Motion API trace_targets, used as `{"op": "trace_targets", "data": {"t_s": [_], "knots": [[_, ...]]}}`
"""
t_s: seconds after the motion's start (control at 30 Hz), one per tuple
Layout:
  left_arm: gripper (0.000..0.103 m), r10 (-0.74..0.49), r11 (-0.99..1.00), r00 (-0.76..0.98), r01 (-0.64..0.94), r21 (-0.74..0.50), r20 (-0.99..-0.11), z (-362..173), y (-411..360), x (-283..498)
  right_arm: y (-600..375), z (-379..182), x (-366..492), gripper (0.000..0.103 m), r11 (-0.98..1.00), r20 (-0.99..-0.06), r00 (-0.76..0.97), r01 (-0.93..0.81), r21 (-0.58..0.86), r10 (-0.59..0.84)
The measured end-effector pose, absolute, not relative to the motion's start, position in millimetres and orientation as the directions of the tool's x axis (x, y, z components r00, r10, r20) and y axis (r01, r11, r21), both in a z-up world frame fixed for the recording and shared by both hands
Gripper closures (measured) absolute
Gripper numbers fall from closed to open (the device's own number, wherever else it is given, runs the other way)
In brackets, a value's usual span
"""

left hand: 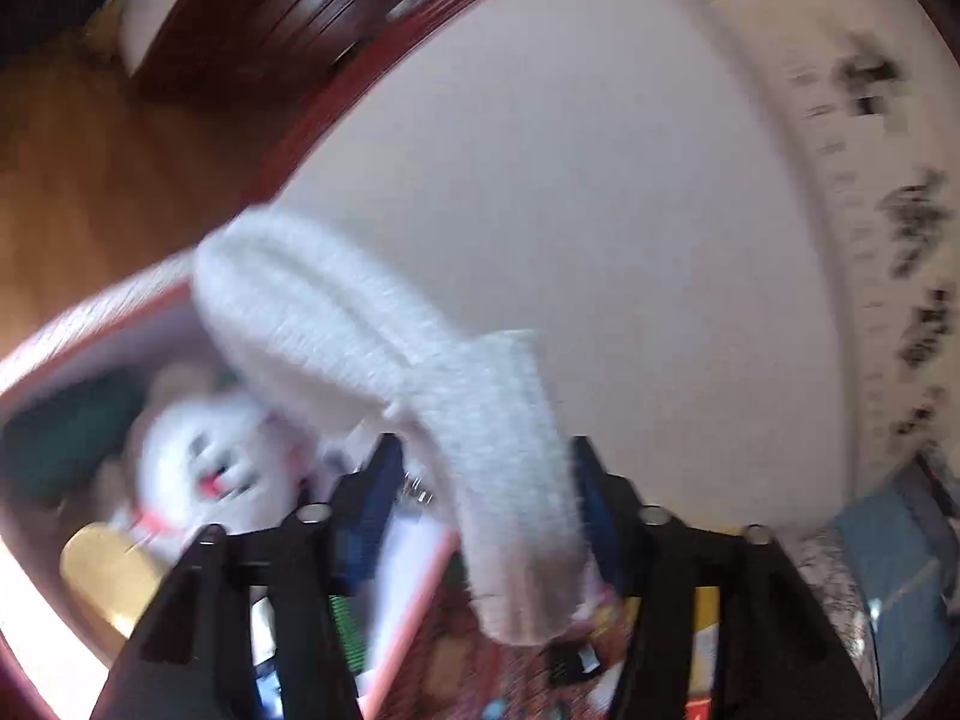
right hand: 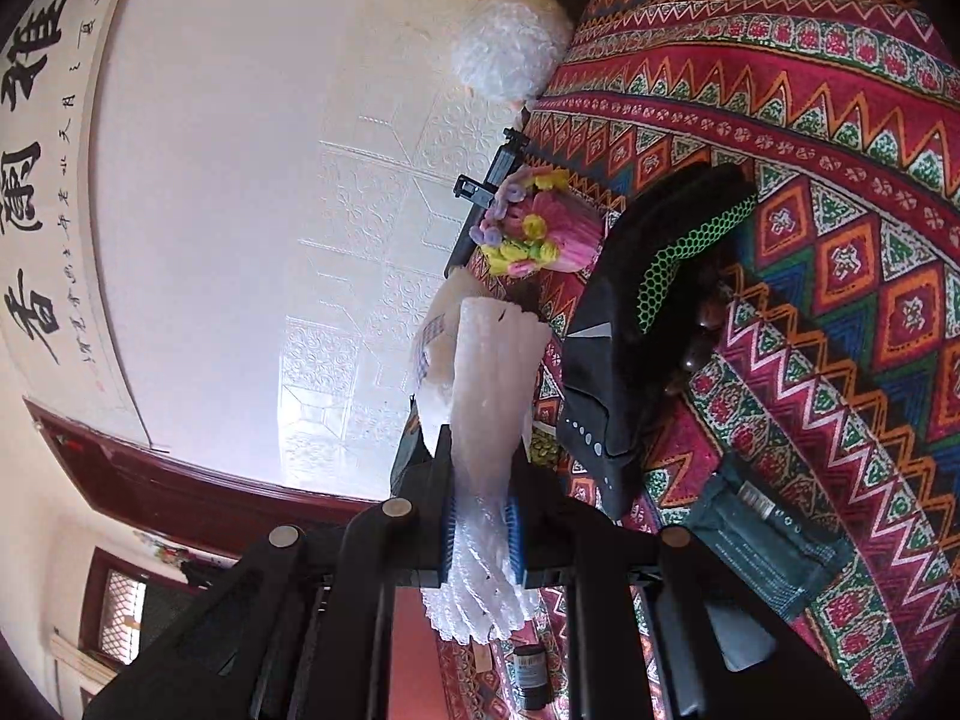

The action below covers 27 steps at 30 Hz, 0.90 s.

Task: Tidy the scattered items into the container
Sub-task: 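Drop the knit hat in the box with the left tool while the right tool drops the sleeve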

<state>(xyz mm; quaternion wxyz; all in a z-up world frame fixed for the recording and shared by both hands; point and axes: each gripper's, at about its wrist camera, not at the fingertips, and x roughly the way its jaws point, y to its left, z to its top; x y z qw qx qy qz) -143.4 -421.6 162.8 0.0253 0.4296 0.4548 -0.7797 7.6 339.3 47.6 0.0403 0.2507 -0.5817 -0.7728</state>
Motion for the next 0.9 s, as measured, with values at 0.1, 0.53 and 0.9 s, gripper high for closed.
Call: {"op": "trace_targets", "data": {"t_s": [0.1, 0.53, 0.9], "knots": [[0.043, 0.345, -0.399, -0.627, 0.575, -0.714, -0.698, 99.2, -455.7, -110.2, 335.0, 49.2, 4.5, 0.091, -0.333, -0.337, -0.863, -0.213, 0.918, -0.377], [0.021, -0.041, -0.524, -0.911, 0.369, -0.768, -0.410, 186.9, -431.5, 33.2, 294.9, 74.5, -2.6, 0.091, -0.461, -0.348, -0.834, -0.129, 0.878, -0.429], [0.020, -0.242, -0.706, -0.785, 0.546, -0.451, -0.571, 144.4, -418.0, 1.1, 179.7, 121.0, 0.3, 0.091, -0.584, -0.334, -0.740, 0.096, 0.806, -0.583]]}}
